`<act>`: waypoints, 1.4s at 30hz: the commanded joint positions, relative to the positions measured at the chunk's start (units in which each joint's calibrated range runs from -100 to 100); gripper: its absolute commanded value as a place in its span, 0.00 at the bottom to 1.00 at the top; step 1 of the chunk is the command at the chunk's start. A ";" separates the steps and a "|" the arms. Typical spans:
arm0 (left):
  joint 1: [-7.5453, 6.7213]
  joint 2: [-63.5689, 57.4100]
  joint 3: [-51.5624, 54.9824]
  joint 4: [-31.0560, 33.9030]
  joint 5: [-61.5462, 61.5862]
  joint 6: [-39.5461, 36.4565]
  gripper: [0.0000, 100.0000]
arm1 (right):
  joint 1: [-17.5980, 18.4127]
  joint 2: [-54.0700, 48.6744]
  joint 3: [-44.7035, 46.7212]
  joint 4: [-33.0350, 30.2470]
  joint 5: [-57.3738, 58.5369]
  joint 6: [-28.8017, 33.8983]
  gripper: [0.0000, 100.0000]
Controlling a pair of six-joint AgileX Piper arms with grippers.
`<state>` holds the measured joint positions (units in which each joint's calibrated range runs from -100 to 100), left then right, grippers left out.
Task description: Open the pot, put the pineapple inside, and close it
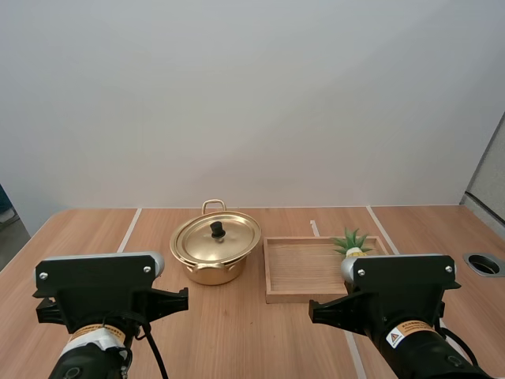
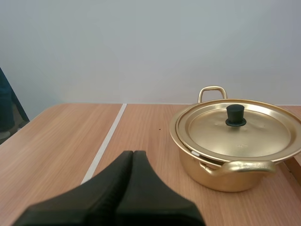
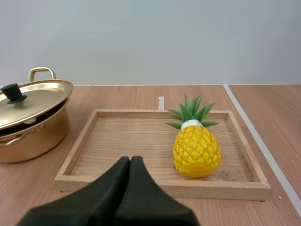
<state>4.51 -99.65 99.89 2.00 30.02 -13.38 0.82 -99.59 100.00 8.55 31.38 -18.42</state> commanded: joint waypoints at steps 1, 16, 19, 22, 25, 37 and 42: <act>-0.09 -0.35 0.11 0.04 -0.60 -0.24 0.00 | 0.05 -0.41 0.00 0.21 -0.02 0.08 0.00; -0.09 -0.35 0.11 0.04 -0.60 -0.24 0.00 | 0.05 -0.41 0.00 0.21 -0.02 0.08 0.00; -0.09 -0.35 0.11 0.04 -0.60 -0.24 0.00 | 0.05 -0.41 0.00 0.21 -0.02 0.08 0.00; -0.09 -0.35 0.11 0.04 -0.60 -0.24 0.00 | 0.05 -0.41 0.00 0.21 -0.02 0.08 0.00; -0.09 -0.35 0.11 0.04 -0.60 -0.24 0.00 | 0.05 -0.41 0.00 0.21 -0.02 0.08 0.00; -0.09 -0.35 0.11 -0.24 -25.07 -0.26 0.00 | 0.05 -0.41 0.00 -0.71 -25.10 0.08 0.00; -0.09 -0.35 0.11 -1.29 -52.43 -0.26 0.00 | 0.05 -0.41 0.00 -0.71 -47.46 0.08 0.00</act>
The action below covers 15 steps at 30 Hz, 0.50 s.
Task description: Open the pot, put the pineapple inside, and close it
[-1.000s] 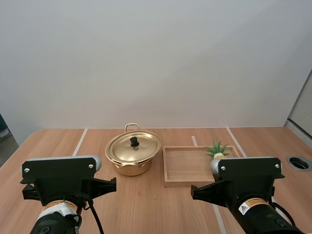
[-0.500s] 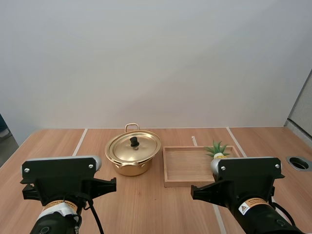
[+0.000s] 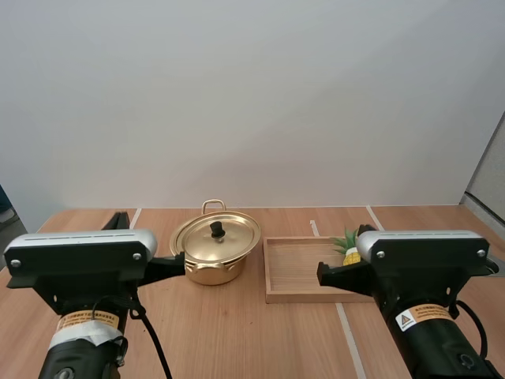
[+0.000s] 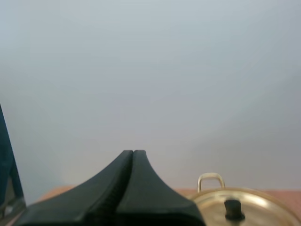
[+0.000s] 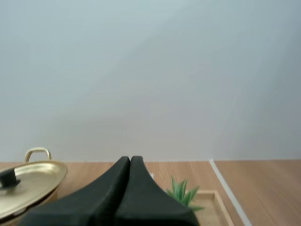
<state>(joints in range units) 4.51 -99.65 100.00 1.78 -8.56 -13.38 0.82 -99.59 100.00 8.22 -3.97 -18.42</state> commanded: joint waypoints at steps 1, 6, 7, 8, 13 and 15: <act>-0.09 -0.35 0.00 -1.07 -18.01 -0.26 0.00 | 0.05 -0.41 0.00 -0.38 -17.30 0.08 0.00; -0.09 -0.35 0.00 -0.79 -34.16 -0.26 0.00 | 0.05 -0.41 0.00 -0.59 -32.92 0.08 0.00; -0.09 -0.35 0.00 0.41 -34.07 -0.01 0.00 | 0.05 -0.41 0.00 -1.19 -32.75 0.08 0.00; -0.09 -0.35 0.00 2.20 -34.07 0.33 0.00 | 0.05 -0.41 -0.34 -1.72 -32.75 0.08 0.00; -0.09 -0.35 -1.91 8.22 -39.01 0.33 0.00 | 0.05 -0.41 -5.19 -4.24 -32.92 0.08 0.00; -0.09 -0.35 -3.32 8.85 -37.20 0.33 0.00 | 0.05 -0.41 -7.18 -4.24 -32.76 0.08 0.00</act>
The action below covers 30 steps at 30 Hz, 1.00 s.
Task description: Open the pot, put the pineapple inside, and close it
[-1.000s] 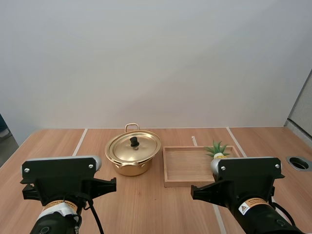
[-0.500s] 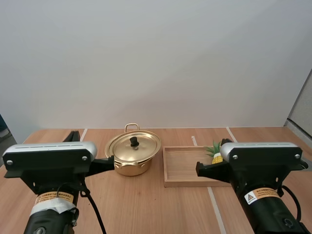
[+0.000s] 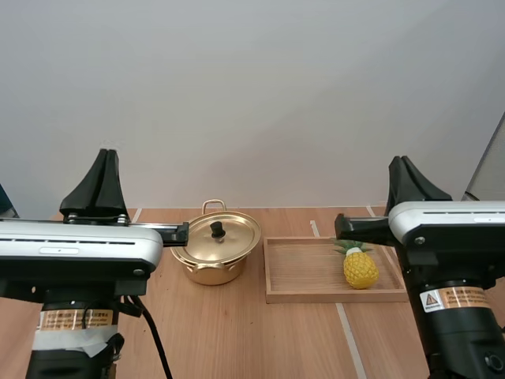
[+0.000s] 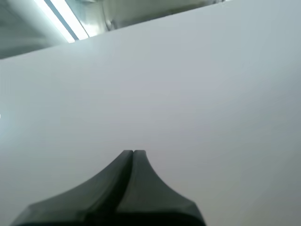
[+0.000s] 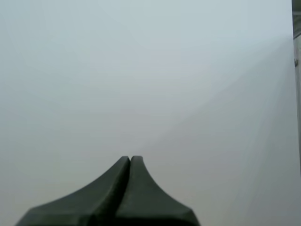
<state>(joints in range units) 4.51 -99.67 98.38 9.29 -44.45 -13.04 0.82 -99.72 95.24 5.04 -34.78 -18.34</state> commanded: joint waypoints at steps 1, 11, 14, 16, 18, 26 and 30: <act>-0.09 -0.33 -2.49 1.40 0.14 0.00 0.00 | 0.05 -0.28 -3.52 -1.06 -0.65 -0.01 0.00; -0.09 -0.33 -17.13 3.31 28.74 -2.87 0.00 | 0.05 -0.28 -19.28 -1.06 30.22 -3.67 0.00; -0.09 0.10 -21.83 3.21 31.00 -4.02 0.00 | 0.05 1.22 -23.73 -1.06 33.94 -3.67 0.00; -0.09 2.03 -25.20 3.21 32.23 -4.23 0.00 | 0.05 3.40 -26.48 -1.08 37.22 -3.67 0.00; -0.09 4.33 -29.00 3.21 36.39 -5.56 0.00 | 0.05 5.85 -29.38 -1.19 40.54 -3.67 0.00; -0.09 16.76 -44.62 1.61 49.85 -9.80 0.00 | -2.75 16.74 -43.53 -2.46 50.94 -3.67 0.00; -0.09 22.68 -50.74 0.97 52.29 -9.80 0.00 | -4.42 20.01 -49.18 -2.46 56.02 -3.67 0.00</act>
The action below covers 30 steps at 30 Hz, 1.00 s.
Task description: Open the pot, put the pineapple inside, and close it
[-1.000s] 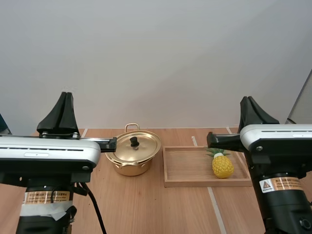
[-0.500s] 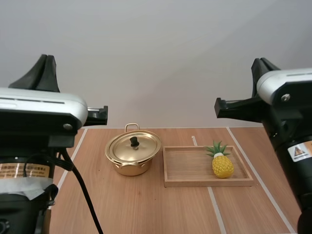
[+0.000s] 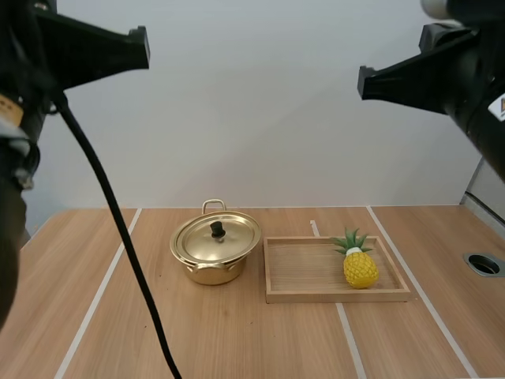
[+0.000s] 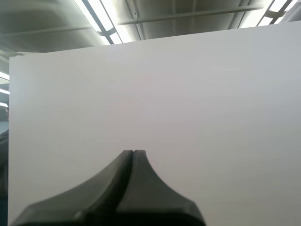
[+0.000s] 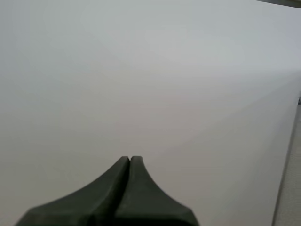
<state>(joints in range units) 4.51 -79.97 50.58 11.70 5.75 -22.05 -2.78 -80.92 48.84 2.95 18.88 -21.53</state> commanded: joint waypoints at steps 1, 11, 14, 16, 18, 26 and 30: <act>-0.09 4.45 -4.44 -1.58 3.22 -0.79 0.00 | -1.15 1.65 -4.06 -0.37 3.43 -0.48 0.00; -0.09 18.28 -17.56 -12.84 20.27 10.17 0.00 | -2.73 2.86 -7.20 -0.37 11.50 0.28 0.00; -0.09 21.87 -21.73 -20.00 29.98 17.48 0.00 | -2.73 2.90 -7.20 -0.37 12.05 0.28 0.00; -0.09 24.31 -24.49 -24.27 36.70 21.49 0.00 | -2.73 2.90 -7.20 -0.37 12.05 0.28 0.00; -0.09 26.63 -26.83 -28.35 44.32 25.35 0.00 | -2.73 2.90 -7.20 -0.37 12.38 0.28 0.00; -0.09 33.55 -31.55 -33.82 69.27 28.52 0.00 | -2.73 2.90 -7.20 -0.25 15.19 0.28 0.00; -0.09 36.05 -31.55 -36.17 72.48 31.47 0.00 | -2.73 2.90 -7.20 -0.25 18.41 0.28 0.00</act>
<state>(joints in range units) 4.51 -45.48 19.76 -21.63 75.35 7.24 -5.27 -77.94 42.09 2.84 34.88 -21.42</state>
